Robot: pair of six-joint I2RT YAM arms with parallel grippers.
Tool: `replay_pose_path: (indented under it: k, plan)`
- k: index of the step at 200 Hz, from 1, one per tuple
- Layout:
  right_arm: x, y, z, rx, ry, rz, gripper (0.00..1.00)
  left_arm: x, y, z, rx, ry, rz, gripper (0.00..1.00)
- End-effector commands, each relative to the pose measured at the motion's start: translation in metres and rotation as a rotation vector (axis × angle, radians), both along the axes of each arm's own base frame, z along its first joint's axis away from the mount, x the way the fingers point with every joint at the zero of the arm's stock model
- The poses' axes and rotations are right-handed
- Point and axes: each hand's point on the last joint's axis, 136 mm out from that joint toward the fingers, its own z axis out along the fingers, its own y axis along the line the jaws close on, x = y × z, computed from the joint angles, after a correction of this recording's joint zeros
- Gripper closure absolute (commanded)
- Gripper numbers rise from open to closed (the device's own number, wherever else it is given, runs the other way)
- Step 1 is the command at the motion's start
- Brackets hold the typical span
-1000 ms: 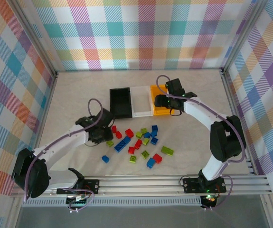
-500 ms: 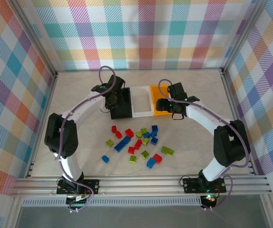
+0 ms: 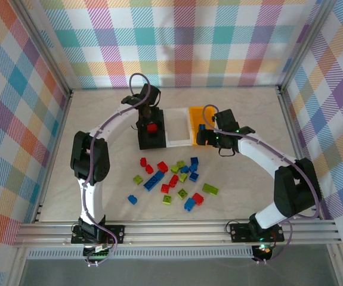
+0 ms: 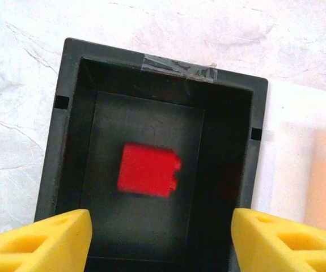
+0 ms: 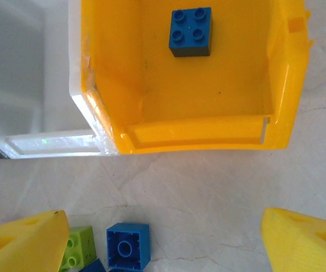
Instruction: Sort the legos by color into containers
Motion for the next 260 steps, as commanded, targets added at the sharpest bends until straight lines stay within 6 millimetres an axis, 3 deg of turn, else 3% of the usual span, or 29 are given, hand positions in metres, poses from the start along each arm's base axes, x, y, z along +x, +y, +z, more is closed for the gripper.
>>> replay_pose_path:
  k: [1,19,46,69,91,119,178,235,260]
  plan:
    - [-0.018,0.002,0.001,0.033,0.042,0.024,0.12,-0.003,-0.004,0.039,-0.064,-0.056,-0.013,0.25]
    - [-0.029,0.004,-0.007,0.047,0.089,0.034,0.12,-0.017,-0.015,0.059,-0.116,-0.097,-0.045,0.14]
    - [-0.043,0.017,-0.026,0.035,0.132,0.073,0.13,-0.056,-0.032,0.072,-0.163,-0.134,-0.114,0.02]
    - [-0.053,0.035,-0.04,0.043,0.172,0.131,0.17,-0.098,-0.034,0.058,-0.176,-0.112,-0.145,0.0]
    - [-0.06,0.05,-0.051,0.025,0.186,0.181,0.17,-0.133,-0.023,0.036,-0.173,-0.07,-0.146,0.0]
    - [-0.057,0.052,-0.067,-0.003,0.201,0.154,0.23,-0.161,-0.001,0.022,-0.161,-0.058,-0.114,0.0]
    - [-0.033,0.047,-0.077,-0.067,0.158,0.055,0.33,-0.179,0.018,0.021,-0.134,-0.068,-0.092,0.0]
    - [-0.041,0.056,-0.091,-0.115,0.198,0.109,0.33,-0.182,0.022,0.013,-0.114,-0.059,-0.087,0.0]
    - [-0.043,0.051,-0.098,-0.15,0.217,0.102,0.41,-0.182,0.023,0.01,-0.11,-0.052,-0.085,0.0]
